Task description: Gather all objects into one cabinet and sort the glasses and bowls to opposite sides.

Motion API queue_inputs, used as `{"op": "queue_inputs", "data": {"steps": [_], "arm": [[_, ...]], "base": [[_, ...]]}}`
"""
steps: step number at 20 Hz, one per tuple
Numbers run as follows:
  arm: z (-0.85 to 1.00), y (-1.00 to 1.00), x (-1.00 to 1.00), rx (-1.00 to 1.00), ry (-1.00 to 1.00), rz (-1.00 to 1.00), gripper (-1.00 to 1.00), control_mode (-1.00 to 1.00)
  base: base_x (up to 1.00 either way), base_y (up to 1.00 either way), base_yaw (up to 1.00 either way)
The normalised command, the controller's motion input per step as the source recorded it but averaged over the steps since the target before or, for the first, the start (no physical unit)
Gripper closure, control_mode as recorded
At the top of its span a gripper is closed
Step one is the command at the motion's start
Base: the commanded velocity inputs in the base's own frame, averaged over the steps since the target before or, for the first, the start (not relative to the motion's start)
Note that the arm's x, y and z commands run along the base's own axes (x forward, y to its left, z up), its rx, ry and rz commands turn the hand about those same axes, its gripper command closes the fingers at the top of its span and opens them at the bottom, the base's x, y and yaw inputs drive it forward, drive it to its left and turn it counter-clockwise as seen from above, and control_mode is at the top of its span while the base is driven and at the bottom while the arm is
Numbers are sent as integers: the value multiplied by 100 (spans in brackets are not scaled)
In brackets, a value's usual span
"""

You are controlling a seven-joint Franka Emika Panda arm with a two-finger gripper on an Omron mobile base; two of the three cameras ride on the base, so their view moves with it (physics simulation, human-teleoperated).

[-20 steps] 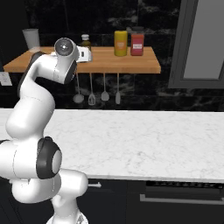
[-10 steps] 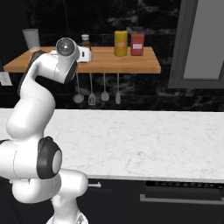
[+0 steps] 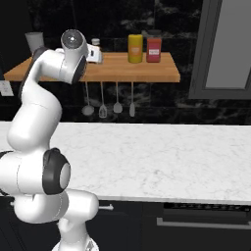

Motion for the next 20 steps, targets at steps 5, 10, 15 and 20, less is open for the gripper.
{"op": "queue_inputs", "data": {"steps": [5, 10, 15, 20], "arm": [[-6, 25, -29, -2, 0, 0, 100, -100], [30, -13, -78, 0, 0, -9, 100, -100], [27, -52, -94, 1, -3, -17, 100, -100], [17, -28, -84, 0, -6, -3, 100, -100]], "base": [[0, 0, 0], [0, 0, 0], [0, 0, 0], [0, 0, 0]]}}
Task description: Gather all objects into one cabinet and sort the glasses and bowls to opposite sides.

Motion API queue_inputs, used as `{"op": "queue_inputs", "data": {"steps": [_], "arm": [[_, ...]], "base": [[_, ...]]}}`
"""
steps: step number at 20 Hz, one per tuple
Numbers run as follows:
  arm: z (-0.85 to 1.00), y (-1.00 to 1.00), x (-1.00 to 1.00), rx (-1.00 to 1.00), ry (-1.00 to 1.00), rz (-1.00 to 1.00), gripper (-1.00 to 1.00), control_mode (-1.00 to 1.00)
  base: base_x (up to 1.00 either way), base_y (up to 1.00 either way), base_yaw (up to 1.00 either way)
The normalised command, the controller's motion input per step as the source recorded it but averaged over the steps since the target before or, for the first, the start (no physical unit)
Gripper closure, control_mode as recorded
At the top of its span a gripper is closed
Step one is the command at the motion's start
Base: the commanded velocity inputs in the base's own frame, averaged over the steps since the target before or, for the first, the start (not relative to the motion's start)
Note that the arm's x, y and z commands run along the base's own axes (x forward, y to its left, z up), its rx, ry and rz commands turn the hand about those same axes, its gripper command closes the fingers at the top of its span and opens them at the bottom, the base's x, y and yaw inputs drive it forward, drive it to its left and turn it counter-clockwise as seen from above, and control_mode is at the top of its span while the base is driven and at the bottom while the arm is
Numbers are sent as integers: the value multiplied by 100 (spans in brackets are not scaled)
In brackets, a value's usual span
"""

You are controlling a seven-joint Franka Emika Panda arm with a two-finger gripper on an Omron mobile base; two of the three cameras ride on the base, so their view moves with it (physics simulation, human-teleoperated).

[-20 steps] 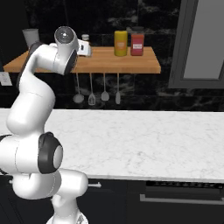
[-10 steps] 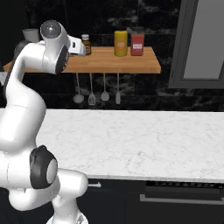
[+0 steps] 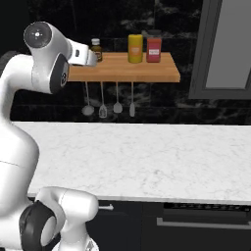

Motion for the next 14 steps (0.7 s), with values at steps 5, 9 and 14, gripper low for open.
{"op": "queue_inputs", "data": {"steps": [5, 9, 14], "arm": [[3, 0, -100, -1, -9, 12, 100, -100], [18, -8, -100, 0, -12, 8, 100, -100], [7, 0, -97, 0, -1, 0, 100, -100]], "base": [[0, 0, 0], [0, 0, 0], [0, 0, 0]]}}
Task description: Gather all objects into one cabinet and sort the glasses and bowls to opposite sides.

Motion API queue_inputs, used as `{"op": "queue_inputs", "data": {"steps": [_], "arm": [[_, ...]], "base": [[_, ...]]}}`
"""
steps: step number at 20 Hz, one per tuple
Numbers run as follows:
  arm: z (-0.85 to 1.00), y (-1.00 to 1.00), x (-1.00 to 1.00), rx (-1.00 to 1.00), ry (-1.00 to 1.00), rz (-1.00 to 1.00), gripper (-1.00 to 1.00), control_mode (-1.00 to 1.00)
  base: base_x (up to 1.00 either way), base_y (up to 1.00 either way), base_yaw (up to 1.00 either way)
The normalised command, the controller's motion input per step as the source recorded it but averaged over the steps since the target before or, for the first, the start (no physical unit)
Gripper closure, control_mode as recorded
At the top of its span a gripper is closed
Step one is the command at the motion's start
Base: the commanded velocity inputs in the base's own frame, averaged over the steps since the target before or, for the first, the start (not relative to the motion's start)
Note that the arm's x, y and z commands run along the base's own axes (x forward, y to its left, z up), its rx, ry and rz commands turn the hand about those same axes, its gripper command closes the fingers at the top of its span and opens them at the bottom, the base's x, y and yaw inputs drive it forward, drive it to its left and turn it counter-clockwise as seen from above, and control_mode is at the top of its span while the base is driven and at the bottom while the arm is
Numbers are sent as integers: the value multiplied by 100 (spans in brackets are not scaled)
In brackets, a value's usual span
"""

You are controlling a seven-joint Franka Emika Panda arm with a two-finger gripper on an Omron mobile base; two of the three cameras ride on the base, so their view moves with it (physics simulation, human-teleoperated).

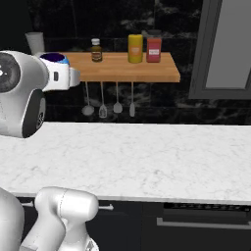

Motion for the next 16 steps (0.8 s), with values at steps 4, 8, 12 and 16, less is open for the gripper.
{"op": "queue_inputs", "data": {"steps": [4, 8, 12, 16], "arm": [[1, 4, -63, -4, 0, 0, 100, -100], [0, 0, 0, 0, 0, 0, 100, 100], [0, 0, 0, 0, 0, 0, 100, 100], [0, 0, 0, 0, 0, 0, 100, 100]], "base": [[0, 0, 0], [-76, 4, -10], [-100, -7, -49], [-66, 0, -72]]}}
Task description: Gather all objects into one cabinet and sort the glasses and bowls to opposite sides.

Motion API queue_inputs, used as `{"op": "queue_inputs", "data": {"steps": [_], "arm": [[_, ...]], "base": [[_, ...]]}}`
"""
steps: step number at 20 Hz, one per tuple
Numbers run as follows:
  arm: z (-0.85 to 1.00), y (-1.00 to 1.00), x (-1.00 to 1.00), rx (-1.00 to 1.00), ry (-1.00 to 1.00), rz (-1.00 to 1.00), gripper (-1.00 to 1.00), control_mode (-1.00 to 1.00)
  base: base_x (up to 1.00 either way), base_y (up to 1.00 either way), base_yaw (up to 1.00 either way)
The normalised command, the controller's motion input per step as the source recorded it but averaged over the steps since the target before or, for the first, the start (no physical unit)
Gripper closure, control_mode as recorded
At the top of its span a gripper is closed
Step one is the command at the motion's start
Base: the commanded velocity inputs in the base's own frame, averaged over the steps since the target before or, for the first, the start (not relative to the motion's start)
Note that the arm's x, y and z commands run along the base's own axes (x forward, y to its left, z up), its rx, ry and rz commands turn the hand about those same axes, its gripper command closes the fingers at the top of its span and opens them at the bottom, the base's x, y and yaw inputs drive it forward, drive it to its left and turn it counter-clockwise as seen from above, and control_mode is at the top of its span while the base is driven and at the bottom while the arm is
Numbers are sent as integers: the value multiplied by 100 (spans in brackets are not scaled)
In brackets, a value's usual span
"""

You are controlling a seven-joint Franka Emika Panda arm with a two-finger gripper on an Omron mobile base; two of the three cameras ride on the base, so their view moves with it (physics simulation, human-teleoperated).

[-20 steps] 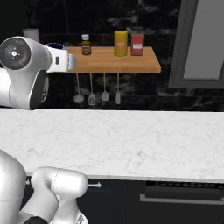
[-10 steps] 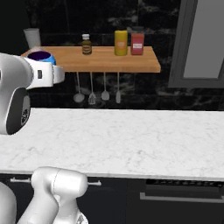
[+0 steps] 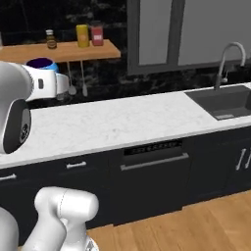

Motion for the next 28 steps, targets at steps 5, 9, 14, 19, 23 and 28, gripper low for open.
{"op": "queue_inputs", "data": {"steps": [5, 9, 14, 19, 23, 28], "arm": [[0, 0, 0, 0, 0, 0, 100, 100], [0, 0, 0, 0, 0, 0, 100, 100], [0, 0, 0, 0, 0, 0, 100, 100], [0, 0, 0, 0, 0, 0, 100, 100], [0, 0, 0, 0, 0, 0, 100, 100], [0, 0, 0, 0, 0, 0, 100, 100]], "base": [[-33, 0, -80], [-17, -10, -79], [-15, -16, -78], [-14, -22, -75], [-4, -29, -73], [0, -31, -70]]}}
